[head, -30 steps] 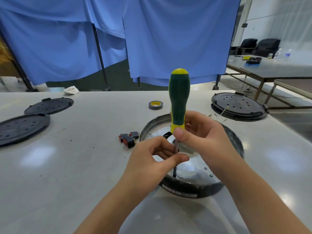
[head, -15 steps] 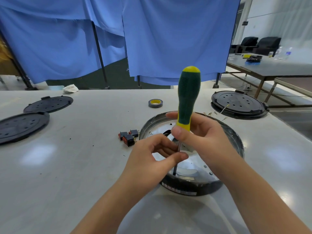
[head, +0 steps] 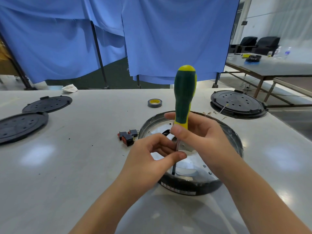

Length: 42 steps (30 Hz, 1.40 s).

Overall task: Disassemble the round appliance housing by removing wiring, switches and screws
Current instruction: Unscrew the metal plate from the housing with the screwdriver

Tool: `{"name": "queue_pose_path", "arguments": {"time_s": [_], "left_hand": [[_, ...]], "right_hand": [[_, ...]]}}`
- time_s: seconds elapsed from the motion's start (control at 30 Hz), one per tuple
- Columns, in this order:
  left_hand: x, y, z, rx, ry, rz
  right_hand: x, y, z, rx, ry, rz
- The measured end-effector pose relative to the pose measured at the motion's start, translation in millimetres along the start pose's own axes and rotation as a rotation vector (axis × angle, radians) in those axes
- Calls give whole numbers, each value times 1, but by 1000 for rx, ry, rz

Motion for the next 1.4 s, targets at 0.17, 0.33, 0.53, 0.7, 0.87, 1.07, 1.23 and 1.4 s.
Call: {"name": "queue_pose_path", "arguments": {"time_s": [0.17, 0.33, 0.53, 0.7, 0.87, 1.07, 1.23, 1.4], "left_hand": [[1, -1, 0, -30, -16, 43], [3, -2, -3, -29, -22, 110], [0, 0, 1, -12, -4, -16], [2, -1, -1, 2, -42, 55], [1, -1, -1, 30, -27, 10], [1, -2, -1, 4, -42, -4], [3, -2, -2, 6, -34, 86], [1, 2, 1, 10, 10, -17]], "right_hand": [[0, 2, 1, -50, 33, -47], [1, 0, -2, -83, -30, 45], [-1, -2, 2, -29, 29, -19], [0, 2, -1, -78, -1, 9], [1, -1, 0, -29, -18, 29], [-1, 2, 2, -51, 15, -62], [0, 2, -1, -139, -24, -43], [1, 0, -2, -68, -41, 17]]}}
Point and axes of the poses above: each hand's wrist, its own x-axis away from the middle knuckle, its own y-axis out of the back of the hand, z = x × y, the point moved 4 cm from there along -x, towards the middle knuckle, and after that the axes turned 4 degrees about -y, right-handed, at the moved point
